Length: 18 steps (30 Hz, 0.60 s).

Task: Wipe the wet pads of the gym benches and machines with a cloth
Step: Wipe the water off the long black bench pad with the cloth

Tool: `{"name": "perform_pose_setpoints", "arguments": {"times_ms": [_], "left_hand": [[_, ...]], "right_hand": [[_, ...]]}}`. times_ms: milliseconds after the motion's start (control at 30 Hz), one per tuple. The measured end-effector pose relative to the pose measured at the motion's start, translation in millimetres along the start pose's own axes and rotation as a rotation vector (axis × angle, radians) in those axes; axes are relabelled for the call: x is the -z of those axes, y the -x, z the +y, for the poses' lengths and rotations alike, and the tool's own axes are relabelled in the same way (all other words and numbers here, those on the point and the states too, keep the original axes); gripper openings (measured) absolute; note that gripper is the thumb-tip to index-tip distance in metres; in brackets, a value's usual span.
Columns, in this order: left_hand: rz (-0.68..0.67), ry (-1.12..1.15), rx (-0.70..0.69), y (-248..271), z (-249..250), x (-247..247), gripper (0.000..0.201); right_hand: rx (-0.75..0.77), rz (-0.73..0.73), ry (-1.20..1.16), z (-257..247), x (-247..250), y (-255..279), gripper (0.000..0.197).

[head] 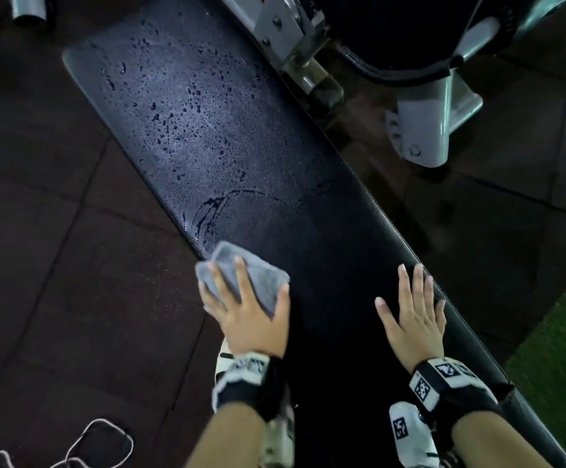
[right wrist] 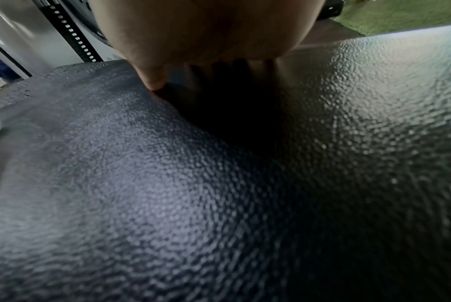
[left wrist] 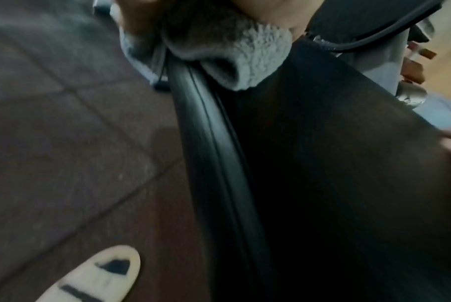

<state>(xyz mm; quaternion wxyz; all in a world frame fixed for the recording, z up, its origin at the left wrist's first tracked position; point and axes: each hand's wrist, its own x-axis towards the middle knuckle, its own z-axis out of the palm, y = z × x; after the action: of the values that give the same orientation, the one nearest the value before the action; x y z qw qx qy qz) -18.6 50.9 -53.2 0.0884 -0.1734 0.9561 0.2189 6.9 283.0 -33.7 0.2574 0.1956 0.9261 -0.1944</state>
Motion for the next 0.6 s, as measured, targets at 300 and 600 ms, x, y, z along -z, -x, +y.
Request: {"name": "perform_pose_setpoints", "arguments": {"times_ms": [300, 600], "left_hand": [[-0.201, -0.217, -0.319, 53.6, 50.0, -21.2, 0.076], [-0.108, -0.231, -0.047, -70.7, 42.1, 6.1, 0.077]], "right_hand": [[0.008, 0.006, 0.01, 1.5, 0.0, 0.6, 0.067], [0.021, -0.047, 0.031, 4.2, 5.3, 1.6, 0.067]]}}
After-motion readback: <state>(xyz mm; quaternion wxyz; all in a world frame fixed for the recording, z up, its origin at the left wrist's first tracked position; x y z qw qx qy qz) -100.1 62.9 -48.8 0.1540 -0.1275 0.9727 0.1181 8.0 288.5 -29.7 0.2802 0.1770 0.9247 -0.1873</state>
